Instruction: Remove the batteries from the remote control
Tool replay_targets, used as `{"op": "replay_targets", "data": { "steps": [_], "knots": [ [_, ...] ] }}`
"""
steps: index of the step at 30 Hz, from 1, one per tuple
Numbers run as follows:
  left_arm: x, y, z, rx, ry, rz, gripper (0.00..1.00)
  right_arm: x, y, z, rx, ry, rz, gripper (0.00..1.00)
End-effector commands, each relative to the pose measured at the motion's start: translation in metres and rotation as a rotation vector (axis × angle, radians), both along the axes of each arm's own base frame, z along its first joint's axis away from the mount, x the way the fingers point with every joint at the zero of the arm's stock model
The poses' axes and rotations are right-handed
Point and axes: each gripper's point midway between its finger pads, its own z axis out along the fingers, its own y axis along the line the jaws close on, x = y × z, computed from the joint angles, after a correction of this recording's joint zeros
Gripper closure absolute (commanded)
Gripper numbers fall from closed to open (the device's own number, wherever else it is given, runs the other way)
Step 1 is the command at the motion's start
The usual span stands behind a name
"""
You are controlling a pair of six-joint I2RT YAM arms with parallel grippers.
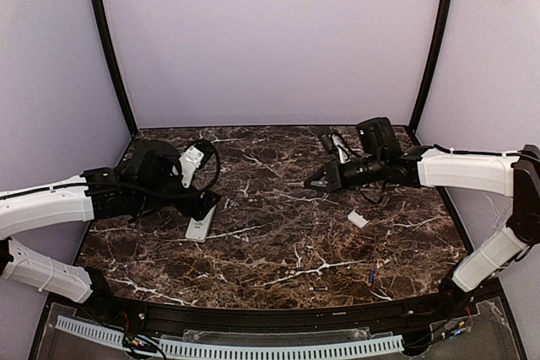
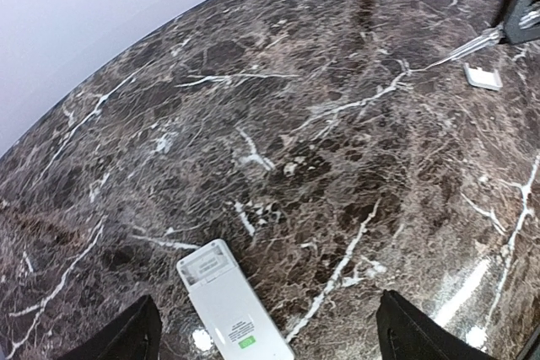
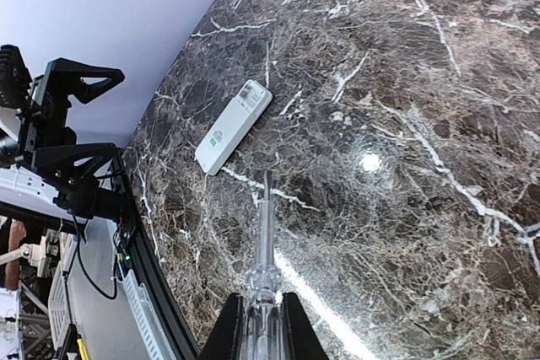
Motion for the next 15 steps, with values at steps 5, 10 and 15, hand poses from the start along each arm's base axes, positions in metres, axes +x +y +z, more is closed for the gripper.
{"op": "replay_targets", "data": {
  "steps": [5, 10, 15],
  "knots": [
    [-0.02, -0.042, 0.031, -0.046, -0.045, -0.312, 0.13, -0.019, 0.031, 0.009, 0.015, -0.01, 0.133, 1.0],
    [-0.033, -0.063, 0.037, -0.039, -0.101, -0.449, 0.16, -0.031, 0.045, 0.009, 0.013, -0.001, 0.189, 1.0],
    [-0.053, -0.083, 0.035, 0.037, -0.165, -0.585, 0.18, -0.039, 0.053, 0.006, 0.01, 0.011, 0.221, 1.0]
  ]
}}
